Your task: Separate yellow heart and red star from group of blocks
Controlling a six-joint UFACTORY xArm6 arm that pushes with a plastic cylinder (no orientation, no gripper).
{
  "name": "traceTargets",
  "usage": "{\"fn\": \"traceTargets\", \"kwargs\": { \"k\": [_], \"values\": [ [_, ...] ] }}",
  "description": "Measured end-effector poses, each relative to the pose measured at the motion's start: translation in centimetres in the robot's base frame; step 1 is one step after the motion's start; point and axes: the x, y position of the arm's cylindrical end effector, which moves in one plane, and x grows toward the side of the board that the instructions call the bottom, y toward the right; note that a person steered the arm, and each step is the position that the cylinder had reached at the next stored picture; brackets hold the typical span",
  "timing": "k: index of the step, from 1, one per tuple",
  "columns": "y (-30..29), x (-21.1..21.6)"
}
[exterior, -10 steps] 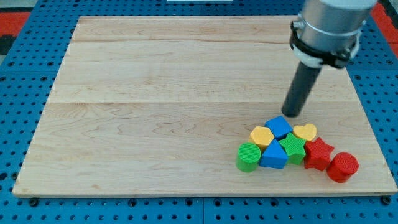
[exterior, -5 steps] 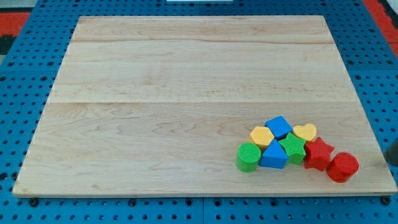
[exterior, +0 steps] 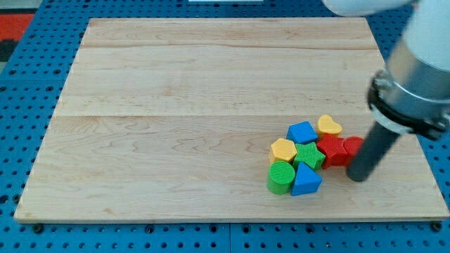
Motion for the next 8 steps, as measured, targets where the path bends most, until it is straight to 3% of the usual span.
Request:
{"fn": "traceTargets", "kwargs": {
  "k": [4, 7, 8],
  "values": [
    [-1.9, -2.4],
    [-7.1, -9.3],
    [-6.4, -8.3]
  ]
}}
